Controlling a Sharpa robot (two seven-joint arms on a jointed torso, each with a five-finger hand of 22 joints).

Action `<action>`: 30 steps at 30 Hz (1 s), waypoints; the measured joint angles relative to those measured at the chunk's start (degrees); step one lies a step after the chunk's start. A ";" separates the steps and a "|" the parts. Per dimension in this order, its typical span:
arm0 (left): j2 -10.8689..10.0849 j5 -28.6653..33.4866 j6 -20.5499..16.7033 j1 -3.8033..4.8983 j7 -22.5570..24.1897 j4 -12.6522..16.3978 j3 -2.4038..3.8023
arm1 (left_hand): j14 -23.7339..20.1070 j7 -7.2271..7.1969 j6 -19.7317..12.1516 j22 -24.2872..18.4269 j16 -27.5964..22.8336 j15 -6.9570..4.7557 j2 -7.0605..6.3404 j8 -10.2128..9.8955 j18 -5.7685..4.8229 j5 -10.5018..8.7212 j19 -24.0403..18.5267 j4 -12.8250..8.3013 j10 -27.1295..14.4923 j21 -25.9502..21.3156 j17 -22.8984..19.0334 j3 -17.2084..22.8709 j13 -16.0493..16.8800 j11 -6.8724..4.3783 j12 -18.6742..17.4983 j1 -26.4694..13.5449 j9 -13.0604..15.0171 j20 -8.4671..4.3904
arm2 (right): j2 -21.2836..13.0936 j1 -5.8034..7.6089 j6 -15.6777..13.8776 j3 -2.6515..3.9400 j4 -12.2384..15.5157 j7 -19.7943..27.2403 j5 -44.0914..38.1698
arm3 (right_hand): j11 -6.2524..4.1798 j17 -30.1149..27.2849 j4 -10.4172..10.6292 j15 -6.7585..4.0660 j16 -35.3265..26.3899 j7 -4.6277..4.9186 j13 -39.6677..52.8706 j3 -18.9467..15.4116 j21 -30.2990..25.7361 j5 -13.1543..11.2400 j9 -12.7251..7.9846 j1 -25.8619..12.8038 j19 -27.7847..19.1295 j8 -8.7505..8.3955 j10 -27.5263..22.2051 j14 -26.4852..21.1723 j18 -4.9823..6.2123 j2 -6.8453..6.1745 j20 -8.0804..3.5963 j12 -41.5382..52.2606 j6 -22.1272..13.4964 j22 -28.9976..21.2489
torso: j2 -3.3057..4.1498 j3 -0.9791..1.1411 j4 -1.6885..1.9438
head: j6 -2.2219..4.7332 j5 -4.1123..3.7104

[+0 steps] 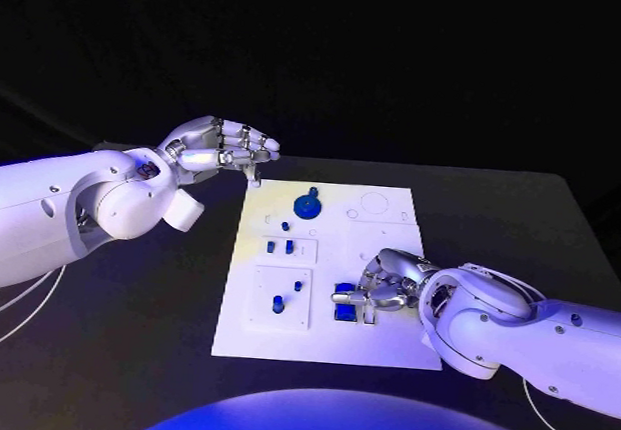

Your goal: Assemble the parts on the task board

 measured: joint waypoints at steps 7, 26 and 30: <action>-0.03 -0.02 0.06 0.00 -0.02 0.00 0.00 | 0.00 0.00 0.00 0.00 0.00 0.00 0.00 0.00 0.00 0.00 0.00 0.00 0.00 0.00 0.00 0.00 0.00 0.00 0.00 0.00 0.00 0.00 | -1.78 -0.02 -0.21 0.00 1.49 0.42 -0.21 | 0.01 0.05 -0.13 0.00 0.00 0.22 0.00 1.63 0.00 0.00 0.15 1.66 0.00 0.22 0.01 0.00 0.00 -0.05 0.00 0.00 -0.22 0.00 | -0.03 0.03 0.01 | 0.00 0.01; 0.03 -0.06 0.02 0.00 0.04 -0.09 -0.02 | -0.20 0.00 0.00 0.00 0.00 0.21 0.31 0.22 0.00 0.41 0.00 -0.17 0.00 0.00 0.00 0.17 0.00 0.00 0.23 0.31 0.00 0.00 | -14.19 2.33 -5.57 0.03 3.44 6.24 3.78 | 1.31 0.03 -0.50 0.74 0.00 2.47 -0.02 0.77 -2.00 -0.24 2.08 16.18 -0.10 -3.78 -0.13 -0.11 0.01 2.31 0.55 -1.58 -6.97 -0.02 | -0.10 -0.02 0.08 | 0.00 -1.05; 0.06 -0.07 0.01 0.00 0.10 -0.08 -0.02 | -0.21 0.00 0.00 0.00 0.00 0.21 0.31 0.22 0.00 0.42 0.00 -0.17 0.00 0.00 0.00 0.17 0.00 0.00 0.23 0.31 0.01 0.00 | -16.45 2.45 -5.96 -0.01 2.54 6.37 3.67 | 1.31 0.03 -0.47 0.74 0.00 2.29 -0.01 0.29 -2.00 -0.24 2.38 16.75 -0.10 -3.78 -0.14 -0.11 0.01 2.26 0.55 -1.57 -6.26 -0.02 | -0.08 -0.04 0.07 | 0.00 -1.21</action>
